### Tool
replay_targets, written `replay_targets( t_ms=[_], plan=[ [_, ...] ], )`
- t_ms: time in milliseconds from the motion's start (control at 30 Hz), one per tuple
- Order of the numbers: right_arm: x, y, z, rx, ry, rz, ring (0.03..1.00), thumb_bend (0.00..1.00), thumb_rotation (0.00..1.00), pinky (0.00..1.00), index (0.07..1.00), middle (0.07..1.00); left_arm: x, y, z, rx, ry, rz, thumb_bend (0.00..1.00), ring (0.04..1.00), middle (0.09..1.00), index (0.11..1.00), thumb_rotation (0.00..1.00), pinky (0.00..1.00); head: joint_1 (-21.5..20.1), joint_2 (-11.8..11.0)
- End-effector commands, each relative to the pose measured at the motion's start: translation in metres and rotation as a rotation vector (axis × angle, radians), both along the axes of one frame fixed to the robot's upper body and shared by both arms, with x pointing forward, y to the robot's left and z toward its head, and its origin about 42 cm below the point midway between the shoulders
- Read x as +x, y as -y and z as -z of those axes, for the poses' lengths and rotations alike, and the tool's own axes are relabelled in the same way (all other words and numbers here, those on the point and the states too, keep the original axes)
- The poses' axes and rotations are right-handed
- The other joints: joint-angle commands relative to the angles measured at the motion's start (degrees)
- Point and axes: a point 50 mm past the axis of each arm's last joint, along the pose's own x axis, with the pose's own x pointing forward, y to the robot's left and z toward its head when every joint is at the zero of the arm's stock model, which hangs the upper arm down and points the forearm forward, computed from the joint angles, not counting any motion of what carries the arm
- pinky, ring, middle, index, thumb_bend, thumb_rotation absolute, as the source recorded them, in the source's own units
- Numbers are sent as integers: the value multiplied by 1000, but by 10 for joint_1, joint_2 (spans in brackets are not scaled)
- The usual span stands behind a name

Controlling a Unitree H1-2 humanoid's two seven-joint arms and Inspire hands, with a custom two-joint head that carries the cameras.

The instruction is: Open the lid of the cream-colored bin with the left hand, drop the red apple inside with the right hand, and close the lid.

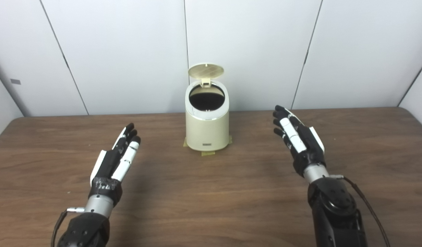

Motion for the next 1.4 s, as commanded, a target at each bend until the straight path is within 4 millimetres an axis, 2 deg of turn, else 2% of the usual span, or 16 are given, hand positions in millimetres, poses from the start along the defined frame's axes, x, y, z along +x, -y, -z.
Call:
replay_targets(
  t_ms=[0,67,200,267,333,533,567,700,733,967,1167,1367],
  plan=[
    [-5,-4,-10,46,75,5,963,520,974,940,910,958,18,-2,-25,-18,84,7,404,994,998,1000,782,1000,0,-3],
    [-12,-3,-2,59,71,20,978,520,995,954,929,975,30,-2,-30,-59,91,6,403,998,994,995,755,1000,2,-7],
    [-21,-2,5,58,82,60,953,541,1000,915,918,960,49,0,-43,-88,108,21,428,1000,996,996,738,1000,7,-15],
    [-24,-1,8,64,100,73,944,551,1000,909,916,948,58,0,-51,-88,121,30,493,1000,1000,1000,747,1000,11,-22],
    [-26,1,12,78,129,104,933,558,974,897,906,934,66,2,-60,-85,139,35,503,1000,1000,995,756,1000,13,-26],
    [-31,-2,24,20,202,184,864,520,850,824,842,862,87,8,-80,-38,186,61,455,1000,1000,992,785,1000,11,-69],
    [-31,-2,26,5,210,186,861,506,852,816,841,859,89,8,-81,-31,192,64,449,1000,1000,992,795,1000,11,-69],
    [-30,-2,35,-49,220,176,856,513,864,813,832,853,102,15,-95,34,221,69,455,1000,1000,988,802,1000,11,-94],
    [-30,-2,37,-65,218,172,857,510,892,812,836,854,105,18,-96,49,229,75,444,1000,999,987,801,1000,11,-100],
    [-31,1,44,-94,203,153,866,503,940,819,850,867,125,35,-104,135,248,113,430,996,984,976,810,1000,16,-113],
    [-32,4,50,-117,194,150,864,479,913,823,850,863,135,47,-107,185,270,137,428,989,969,965,735,1000,16,-122],
    [-32,3,52,-129,177,146,875,456,927,831,857,867,148,51,-111,237,285,154,459,983,964,968,789,1000,14,-127]
  ],
)
